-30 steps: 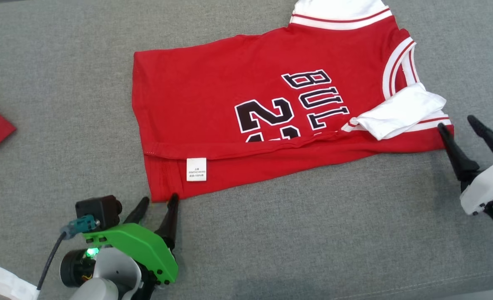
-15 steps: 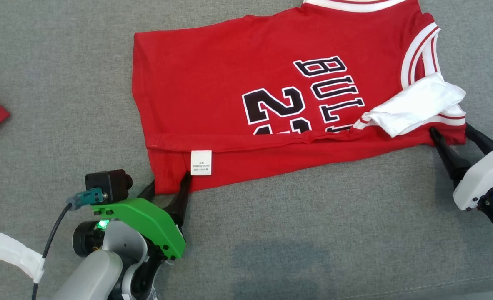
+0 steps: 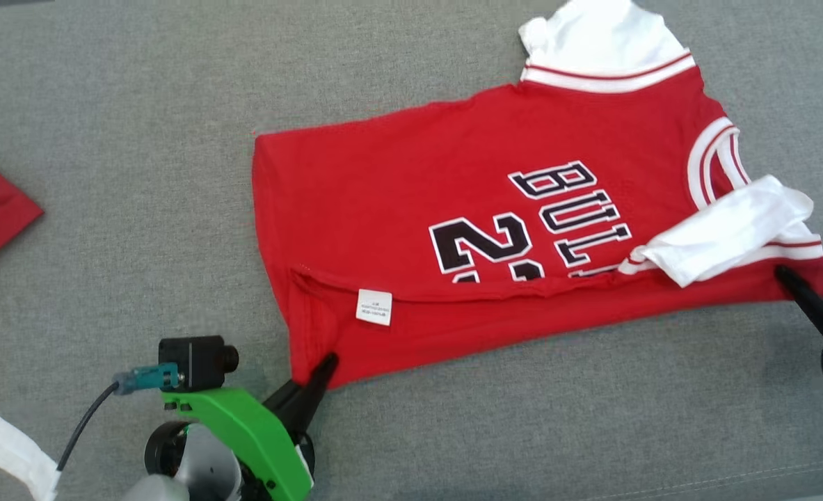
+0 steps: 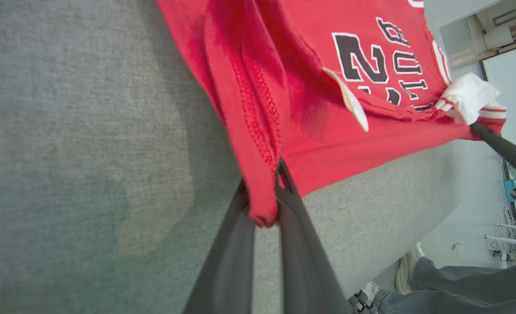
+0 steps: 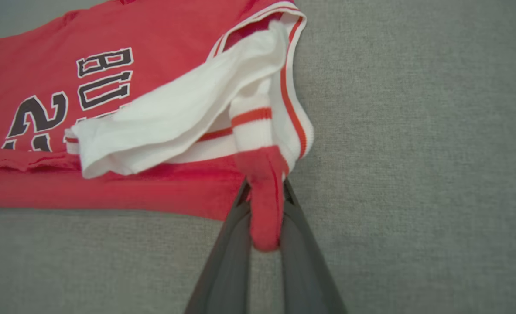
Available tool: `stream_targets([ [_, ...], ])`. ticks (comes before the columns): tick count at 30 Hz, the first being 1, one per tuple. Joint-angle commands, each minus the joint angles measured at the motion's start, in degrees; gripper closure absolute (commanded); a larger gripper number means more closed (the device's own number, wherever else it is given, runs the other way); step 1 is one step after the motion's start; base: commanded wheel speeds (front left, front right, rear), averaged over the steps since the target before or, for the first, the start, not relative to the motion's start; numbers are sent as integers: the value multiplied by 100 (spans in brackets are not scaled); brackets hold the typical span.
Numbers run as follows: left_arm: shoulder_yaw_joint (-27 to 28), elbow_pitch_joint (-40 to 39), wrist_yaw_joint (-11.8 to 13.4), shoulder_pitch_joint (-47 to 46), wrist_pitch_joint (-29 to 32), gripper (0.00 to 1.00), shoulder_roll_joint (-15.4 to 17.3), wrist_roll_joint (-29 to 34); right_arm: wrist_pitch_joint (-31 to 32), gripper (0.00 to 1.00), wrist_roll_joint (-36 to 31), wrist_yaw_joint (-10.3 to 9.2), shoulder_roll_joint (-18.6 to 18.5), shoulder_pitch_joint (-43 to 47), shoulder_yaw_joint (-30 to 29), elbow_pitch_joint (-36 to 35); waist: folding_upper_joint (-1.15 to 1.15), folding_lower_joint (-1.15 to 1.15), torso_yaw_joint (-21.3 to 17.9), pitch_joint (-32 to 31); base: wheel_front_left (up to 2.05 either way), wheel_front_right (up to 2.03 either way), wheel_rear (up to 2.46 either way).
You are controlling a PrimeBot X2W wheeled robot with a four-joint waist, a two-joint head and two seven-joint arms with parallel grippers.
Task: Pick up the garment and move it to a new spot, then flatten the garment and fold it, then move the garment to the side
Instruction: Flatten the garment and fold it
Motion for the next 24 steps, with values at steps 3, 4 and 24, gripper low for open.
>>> stream_targets([
  [3,39,-545,93,385,215,100,363,-123,326,100,363,-13,-368,559,-169,-275,0,0,-50,-59,0,0,0],
  [4,43,-672,134,492,263,100,456,-151,422,100,422,-13,-454,706,-195,-371,0,0,-59,-26,0,0,0],
  [24,321,-978,880,-403,149,0,990,1026,1212,0,-139,-10,-745,-33,-1568,-1201,0,0,30,764,0,0,0],
])
